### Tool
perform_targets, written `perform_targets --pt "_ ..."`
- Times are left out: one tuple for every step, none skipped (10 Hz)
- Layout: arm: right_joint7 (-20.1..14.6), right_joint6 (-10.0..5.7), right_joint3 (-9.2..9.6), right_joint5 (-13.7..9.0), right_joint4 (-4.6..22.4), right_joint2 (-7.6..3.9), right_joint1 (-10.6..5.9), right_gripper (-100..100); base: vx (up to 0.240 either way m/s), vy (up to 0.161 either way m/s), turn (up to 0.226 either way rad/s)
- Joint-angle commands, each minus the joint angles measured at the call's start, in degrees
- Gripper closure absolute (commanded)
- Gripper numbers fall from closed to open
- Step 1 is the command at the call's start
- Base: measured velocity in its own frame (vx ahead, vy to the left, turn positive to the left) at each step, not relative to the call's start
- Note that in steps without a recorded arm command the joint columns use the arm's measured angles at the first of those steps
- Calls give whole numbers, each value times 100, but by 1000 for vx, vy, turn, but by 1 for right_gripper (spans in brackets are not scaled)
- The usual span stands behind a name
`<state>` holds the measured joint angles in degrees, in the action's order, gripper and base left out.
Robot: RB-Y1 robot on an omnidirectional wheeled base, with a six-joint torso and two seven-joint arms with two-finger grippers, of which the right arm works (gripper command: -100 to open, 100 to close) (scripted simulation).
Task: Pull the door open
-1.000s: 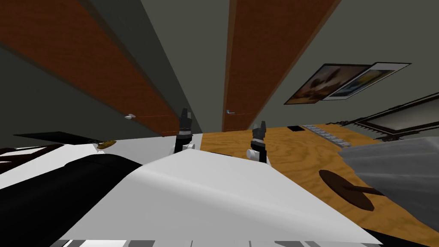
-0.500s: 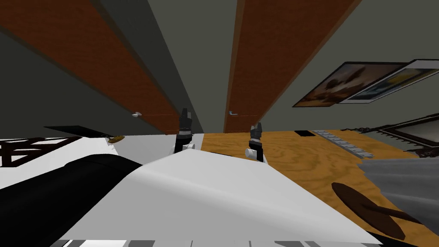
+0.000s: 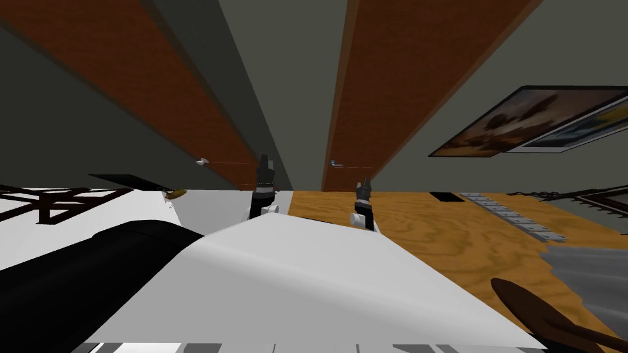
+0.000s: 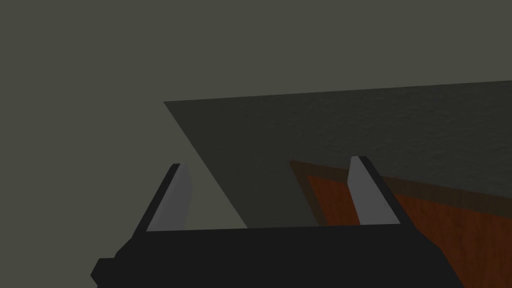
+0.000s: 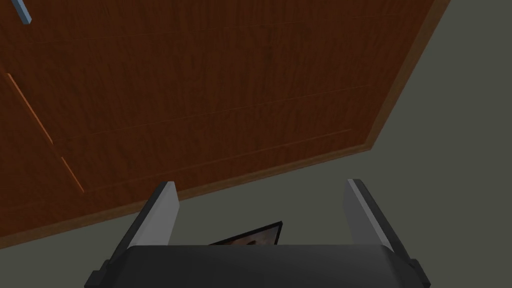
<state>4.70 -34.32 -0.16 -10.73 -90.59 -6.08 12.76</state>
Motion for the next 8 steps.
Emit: perform_targets --pt "-4 -30 4 -14 196 -4 -70 -100 62 -5 53" --pt "-23 -87 8 -43 413 -31 -160 -100 52 -3 104" --pt "-42 -144 11 -72 614 -56 -249 -100 77 -12 183" --pt "-61 -201 14 -101 826 -82 -338 -100 94 -26 163" --pt "-61 -201 14 -101 938 -82 -338 -100 74 -16 34" --pt "-81 -257 18 -130 1123 -107 -428 -100 63 3 90" --pt "-100 -314 21 -158 1320 -132 -517 -100 76 -2 157" --pt "-100 -314 21 -158 1431 -132 -517 -100 59 -13 57"
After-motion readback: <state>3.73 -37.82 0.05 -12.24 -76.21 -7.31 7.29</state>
